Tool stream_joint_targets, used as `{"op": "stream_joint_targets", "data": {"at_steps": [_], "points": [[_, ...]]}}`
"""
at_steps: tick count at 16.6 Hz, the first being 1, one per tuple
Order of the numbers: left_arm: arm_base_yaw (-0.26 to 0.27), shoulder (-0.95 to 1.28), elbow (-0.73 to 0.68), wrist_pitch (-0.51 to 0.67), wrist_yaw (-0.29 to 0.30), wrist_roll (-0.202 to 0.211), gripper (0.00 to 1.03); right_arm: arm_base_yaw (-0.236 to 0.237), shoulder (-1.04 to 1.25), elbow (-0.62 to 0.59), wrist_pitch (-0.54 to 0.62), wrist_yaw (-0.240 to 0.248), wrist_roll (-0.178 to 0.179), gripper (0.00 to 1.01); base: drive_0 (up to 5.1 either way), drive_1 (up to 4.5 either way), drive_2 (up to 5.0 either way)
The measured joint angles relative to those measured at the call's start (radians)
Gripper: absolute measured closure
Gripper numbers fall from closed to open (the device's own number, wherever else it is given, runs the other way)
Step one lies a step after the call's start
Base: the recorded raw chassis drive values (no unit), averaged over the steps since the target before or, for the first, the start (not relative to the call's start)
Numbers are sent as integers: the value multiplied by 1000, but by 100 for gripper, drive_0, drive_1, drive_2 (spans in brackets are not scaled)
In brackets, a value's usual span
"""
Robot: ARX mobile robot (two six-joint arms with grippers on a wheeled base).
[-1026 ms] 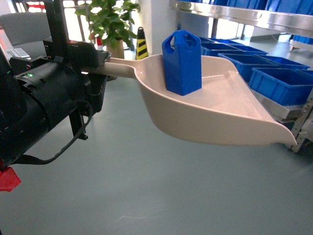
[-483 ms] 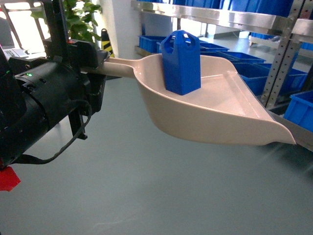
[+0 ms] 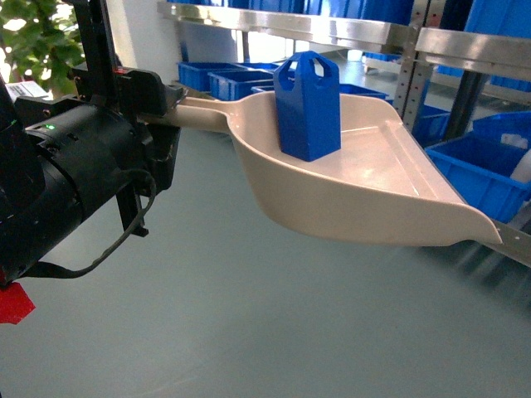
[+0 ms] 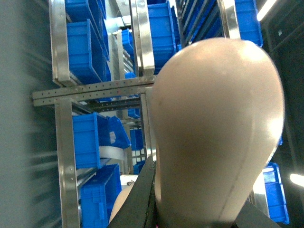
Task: Place part in tray to right shelf
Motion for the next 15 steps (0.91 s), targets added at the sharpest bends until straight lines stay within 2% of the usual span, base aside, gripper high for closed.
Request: {"op": "stream_joint_targets", "data": {"at_steps": [15], "points": [[-1,0,0,0,0,0,86,0,0,0,0,0,0,3,-165,-165,-165]]}}
